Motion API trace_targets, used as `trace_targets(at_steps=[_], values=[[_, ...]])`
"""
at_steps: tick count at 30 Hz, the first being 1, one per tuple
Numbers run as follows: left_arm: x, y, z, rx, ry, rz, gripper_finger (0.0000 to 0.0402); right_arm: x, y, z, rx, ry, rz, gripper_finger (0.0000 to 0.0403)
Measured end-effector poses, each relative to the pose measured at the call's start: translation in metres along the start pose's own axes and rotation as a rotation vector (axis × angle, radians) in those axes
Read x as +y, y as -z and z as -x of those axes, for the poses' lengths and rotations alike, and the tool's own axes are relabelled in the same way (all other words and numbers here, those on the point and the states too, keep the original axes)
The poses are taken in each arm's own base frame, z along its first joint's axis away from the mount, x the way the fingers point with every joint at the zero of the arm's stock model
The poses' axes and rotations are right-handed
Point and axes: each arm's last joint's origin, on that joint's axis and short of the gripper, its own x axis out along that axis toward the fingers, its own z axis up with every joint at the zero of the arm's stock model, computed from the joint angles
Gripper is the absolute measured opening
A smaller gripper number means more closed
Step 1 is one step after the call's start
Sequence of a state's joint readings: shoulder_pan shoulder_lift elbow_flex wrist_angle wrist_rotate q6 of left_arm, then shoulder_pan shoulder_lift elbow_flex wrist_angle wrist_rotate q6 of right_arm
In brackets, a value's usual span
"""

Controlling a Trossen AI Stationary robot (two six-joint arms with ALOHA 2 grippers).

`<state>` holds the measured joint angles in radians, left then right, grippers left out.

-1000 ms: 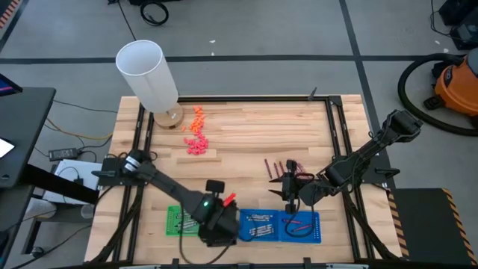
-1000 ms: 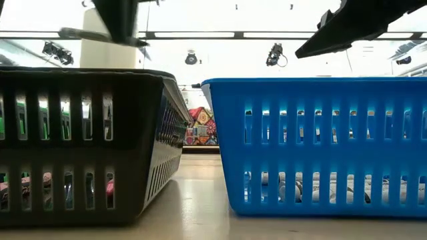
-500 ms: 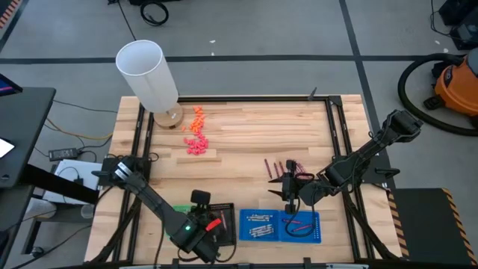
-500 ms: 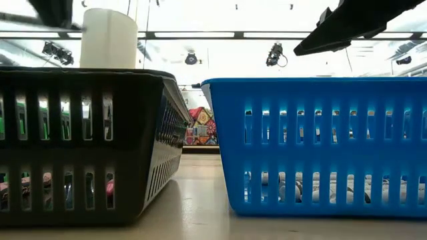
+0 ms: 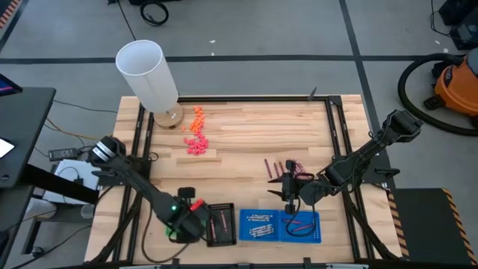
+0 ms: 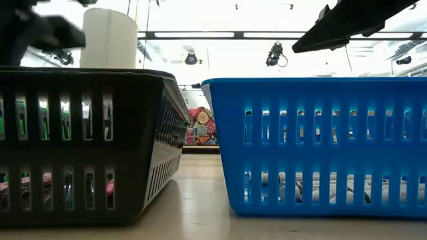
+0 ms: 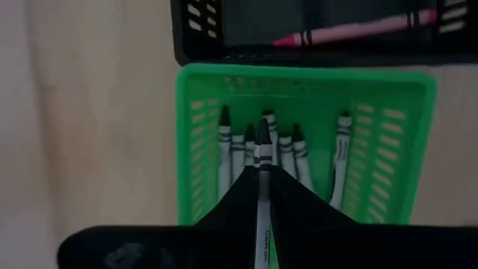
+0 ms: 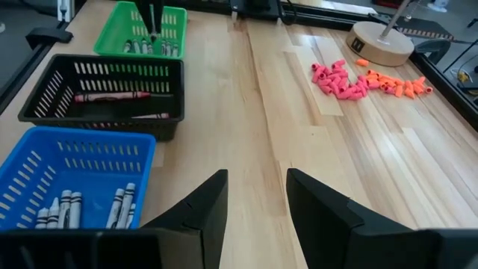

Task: Sort crayons
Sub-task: Put the black crayon into the green bin, then put the red crayon into the right blue bin

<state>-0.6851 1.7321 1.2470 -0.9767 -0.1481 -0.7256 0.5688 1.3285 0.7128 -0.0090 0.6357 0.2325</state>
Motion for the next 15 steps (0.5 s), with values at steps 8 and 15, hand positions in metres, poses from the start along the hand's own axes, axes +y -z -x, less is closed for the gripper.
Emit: trace_targets(at_steps=[8, 15], values=[[0.005, 0.014, -0.031, -0.05, 0.082, 0.107, 0.0038, 0.0, 0.0, 0.0, -0.001, 0.001, -0.001, 0.0148], [0.007, 0.017, -0.032, -0.009, 0.076, 0.103, 0.0112, 0.0, -0.001, 0.0, -0.007, 0.003, 0.002, 0.0148]])
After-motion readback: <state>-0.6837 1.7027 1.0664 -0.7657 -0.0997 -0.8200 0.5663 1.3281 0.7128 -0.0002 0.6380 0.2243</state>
